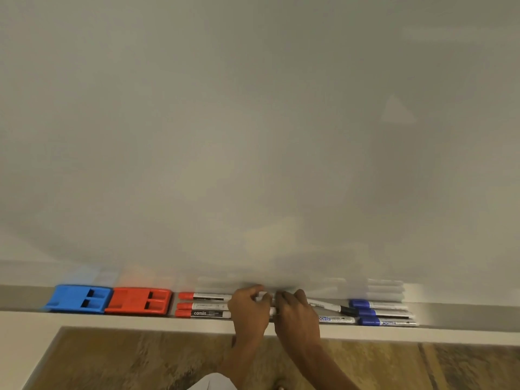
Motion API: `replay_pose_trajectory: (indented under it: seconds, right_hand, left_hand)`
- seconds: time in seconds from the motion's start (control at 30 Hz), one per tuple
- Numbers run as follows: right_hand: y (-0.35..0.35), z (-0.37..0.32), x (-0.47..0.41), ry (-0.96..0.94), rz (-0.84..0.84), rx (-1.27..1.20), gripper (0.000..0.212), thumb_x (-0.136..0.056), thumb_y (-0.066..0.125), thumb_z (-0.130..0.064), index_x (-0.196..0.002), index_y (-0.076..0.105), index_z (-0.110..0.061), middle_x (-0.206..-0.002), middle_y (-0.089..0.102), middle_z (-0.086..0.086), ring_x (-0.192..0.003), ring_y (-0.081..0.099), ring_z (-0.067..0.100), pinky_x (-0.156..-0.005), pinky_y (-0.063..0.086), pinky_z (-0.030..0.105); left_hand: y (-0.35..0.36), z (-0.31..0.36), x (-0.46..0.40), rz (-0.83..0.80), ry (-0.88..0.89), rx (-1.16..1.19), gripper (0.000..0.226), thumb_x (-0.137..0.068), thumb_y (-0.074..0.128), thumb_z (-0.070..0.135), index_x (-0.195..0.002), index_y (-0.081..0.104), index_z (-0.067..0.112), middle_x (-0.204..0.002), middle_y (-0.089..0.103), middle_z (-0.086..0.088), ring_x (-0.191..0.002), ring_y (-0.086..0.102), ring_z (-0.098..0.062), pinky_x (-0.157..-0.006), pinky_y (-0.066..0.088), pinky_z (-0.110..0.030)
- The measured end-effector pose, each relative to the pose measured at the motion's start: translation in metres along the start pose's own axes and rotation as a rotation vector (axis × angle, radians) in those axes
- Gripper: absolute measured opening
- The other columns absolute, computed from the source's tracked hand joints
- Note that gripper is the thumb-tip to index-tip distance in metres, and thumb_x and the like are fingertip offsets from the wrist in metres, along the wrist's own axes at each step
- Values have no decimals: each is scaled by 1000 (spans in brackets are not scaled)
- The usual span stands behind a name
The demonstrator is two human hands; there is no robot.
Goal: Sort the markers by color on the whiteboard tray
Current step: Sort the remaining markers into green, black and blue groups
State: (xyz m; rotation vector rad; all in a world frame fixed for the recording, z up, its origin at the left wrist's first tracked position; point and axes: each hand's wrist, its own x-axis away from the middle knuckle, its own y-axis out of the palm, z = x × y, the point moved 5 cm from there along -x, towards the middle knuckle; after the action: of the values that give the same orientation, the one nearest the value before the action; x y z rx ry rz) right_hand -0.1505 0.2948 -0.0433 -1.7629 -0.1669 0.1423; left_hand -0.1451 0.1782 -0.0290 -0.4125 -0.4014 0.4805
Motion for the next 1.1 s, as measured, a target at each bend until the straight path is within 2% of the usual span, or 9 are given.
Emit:
replay_pose_trajectory:
  seconds: [0.23,0.33,0.43,0.6,0.73,0.87,0.93,1.03,1.1]
  right_hand:
    - [12,4,-3,-95,59,-40,36,-51,86,-7,-83,73,-16,-77,73,-2,-71,64,17,-48,53,24]
    - [7,7,-1,-111,116,-101,32,-58,84,-6,-86,72,-16,-77,73,-3,-70,62,16,-48,51,23]
    - [-5,12,0,-111,226,-196,24,-63,82,-7,-82,71,-16,-70,71,-2,-63,59,16,-48,42,18]
    - [-24,22,7,-25,474,-457,6,-76,70,-11,-71,66,-12,-61,63,0,-53,48,7,-55,30,9]
    - [-23,29,9,39,446,-713,13,-79,74,-9,-74,63,-14,-64,59,-3,-52,52,8,-50,42,16]
    - [-21,37,12,275,345,-955,14,-81,73,-26,-72,64,-21,-61,65,-8,-56,64,8,-47,45,13]
    - [-23,35,15,406,292,-1161,13,-79,68,-36,-77,68,-23,-69,71,-10,-64,70,4,-54,52,15]
    - [-13,32,19,617,196,-1503,14,-84,67,-26,-89,70,-13,-80,76,2,-76,74,16,-65,60,29]
    - [-3,30,21,739,159,-1671,18,-85,67,-23,-97,68,-10,-88,75,7,-83,73,22,-72,59,37]
  left_hand:
    - [-7,16,3,5,127,-77,11,-79,74,23,-84,79,15,-79,76,1,-68,67,-8,-74,58,-24]
    - [-8,28,4,-68,205,-93,15,-81,71,30,-79,79,17,-73,76,4,-62,66,-3,-66,53,-14]
    - [-3,36,6,-171,240,-66,23,-83,69,38,-80,79,18,-71,76,5,-63,69,-8,-67,58,-23]
    - [1,39,3,-246,240,37,22,-86,67,32,-74,77,16,-64,73,3,-62,68,-6,-67,61,-37]
    - [2,38,1,-314,255,89,18,-87,67,29,-79,76,16,-72,74,1,-71,71,-10,-69,61,-33]
    - [0,43,1,-417,216,207,18,-89,64,17,-79,76,8,-77,75,-6,-76,71,-16,-65,58,-23]
    - [-10,36,-4,-327,251,148,13,-86,69,24,-78,75,15,-77,75,2,-78,70,-11,-70,58,-24]
    - [-28,12,-7,-145,246,83,12,-78,77,32,-81,71,23,-81,72,11,-83,67,-3,-73,56,-23]
    - [-30,-3,-1,-164,110,115,17,-77,78,34,-88,68,27,-89,71,14,-87,66,-2,-77,56,-26]
